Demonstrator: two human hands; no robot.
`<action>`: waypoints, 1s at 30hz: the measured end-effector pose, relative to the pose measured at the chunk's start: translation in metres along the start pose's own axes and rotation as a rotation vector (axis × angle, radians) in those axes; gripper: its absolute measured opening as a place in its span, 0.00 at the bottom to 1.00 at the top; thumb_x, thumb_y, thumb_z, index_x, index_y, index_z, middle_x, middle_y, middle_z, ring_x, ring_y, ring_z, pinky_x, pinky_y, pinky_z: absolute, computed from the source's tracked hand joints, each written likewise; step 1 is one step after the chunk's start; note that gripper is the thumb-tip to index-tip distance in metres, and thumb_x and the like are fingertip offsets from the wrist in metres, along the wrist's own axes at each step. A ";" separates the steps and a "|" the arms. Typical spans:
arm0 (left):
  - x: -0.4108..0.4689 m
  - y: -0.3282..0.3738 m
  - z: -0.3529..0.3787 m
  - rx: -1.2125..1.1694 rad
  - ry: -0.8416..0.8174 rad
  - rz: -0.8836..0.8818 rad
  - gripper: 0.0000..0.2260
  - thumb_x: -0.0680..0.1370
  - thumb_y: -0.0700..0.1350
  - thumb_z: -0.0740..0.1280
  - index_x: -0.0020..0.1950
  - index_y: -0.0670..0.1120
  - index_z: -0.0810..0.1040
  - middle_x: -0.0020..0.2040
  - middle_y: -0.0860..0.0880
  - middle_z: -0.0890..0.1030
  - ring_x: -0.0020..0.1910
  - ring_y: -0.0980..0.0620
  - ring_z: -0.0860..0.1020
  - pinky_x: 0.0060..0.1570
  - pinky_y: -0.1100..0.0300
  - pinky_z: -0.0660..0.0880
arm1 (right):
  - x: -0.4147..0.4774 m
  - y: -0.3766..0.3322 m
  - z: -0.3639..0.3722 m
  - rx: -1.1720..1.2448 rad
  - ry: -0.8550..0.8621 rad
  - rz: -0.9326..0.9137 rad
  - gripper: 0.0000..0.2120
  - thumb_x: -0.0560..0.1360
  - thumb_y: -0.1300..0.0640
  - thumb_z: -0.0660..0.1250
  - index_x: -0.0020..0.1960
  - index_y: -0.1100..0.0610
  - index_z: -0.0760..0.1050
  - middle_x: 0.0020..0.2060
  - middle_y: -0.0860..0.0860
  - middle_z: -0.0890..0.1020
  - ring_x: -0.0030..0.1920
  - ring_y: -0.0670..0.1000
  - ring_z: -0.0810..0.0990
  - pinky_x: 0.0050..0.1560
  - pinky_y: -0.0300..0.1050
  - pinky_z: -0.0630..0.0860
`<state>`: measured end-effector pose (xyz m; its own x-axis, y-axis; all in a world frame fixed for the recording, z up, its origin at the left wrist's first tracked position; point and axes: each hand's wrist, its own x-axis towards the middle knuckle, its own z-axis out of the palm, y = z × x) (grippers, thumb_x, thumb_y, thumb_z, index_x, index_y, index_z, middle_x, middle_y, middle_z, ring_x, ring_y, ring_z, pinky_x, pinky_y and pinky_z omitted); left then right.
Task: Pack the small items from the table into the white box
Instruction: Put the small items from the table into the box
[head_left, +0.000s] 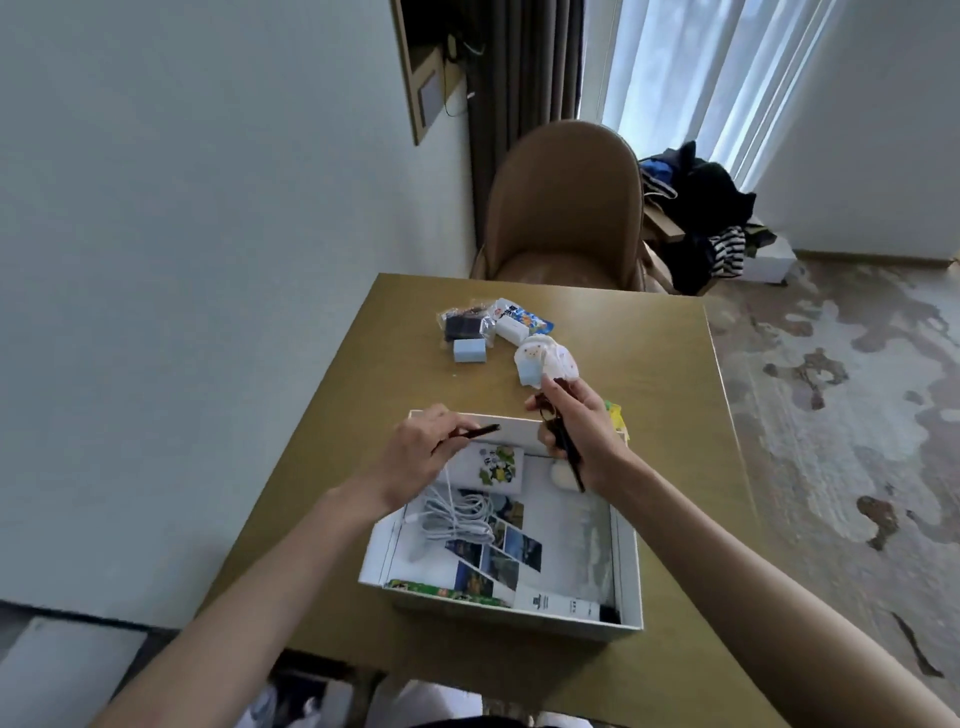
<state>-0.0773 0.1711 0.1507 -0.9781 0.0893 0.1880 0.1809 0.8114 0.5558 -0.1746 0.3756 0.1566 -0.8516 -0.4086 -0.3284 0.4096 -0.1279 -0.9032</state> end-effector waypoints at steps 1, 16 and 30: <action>-0.011 0.004 0.006 -0.011 -0.053 -0.032 0.09 0.79 0.45 0.64 0.58 0.49 0.78 0.47 0.58 0.75 0.42 0.62 0.73 0.41 0.71 0.67 | -0.006 0.005 -0.002 -0.050 -0.010 0.025 0.17 0.80 0.49 0.65 0.59 0.62 0.68 0.36 0.50 0.84 0.22 0.47 0.70 0.20 0.36 0.63; -0.031 0.018 0.061 0.114 -0.670 -0.069 0.15 0.79 0.40 0.62 0.64 0.51 0.75 0.61 0.49 0.78 0.60 0.50 0.75 0.56 0.59 0.71 | -0.060 0.046 -0.037 -0.694 -0.145 0.276 0.15 0.74 0.60 0.71 0.58 0.54 0.71 0.48 0.56 0.79 0.38 0.48 0.80 0.32 0.40 0.77; -0.062 -0.019 0.040 0.018 -0.626 -0.097 0.14 0.76 0.38 0.64 0.57 0.52 0.79 0.56 0.53 0.81 0.52 0.58 0.77 0.51 0.66 0.73 | -0.054 0.086 -0.010 -0.914 -0.165 0.290 0.20 0.74 0.66 0.66 0.61 0.48 0.69 0.50 0.52 0.77 0.46 0.51 0.78 0.37 0.40 0.76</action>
<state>-0.0247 0.1732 0.0956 -0.8657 0.3318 -0.3748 0.0922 0.8417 0.5321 -0.0968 0.3952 0.0943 -0.6728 -0.4442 -0.5916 0.1252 0.7198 -0.6828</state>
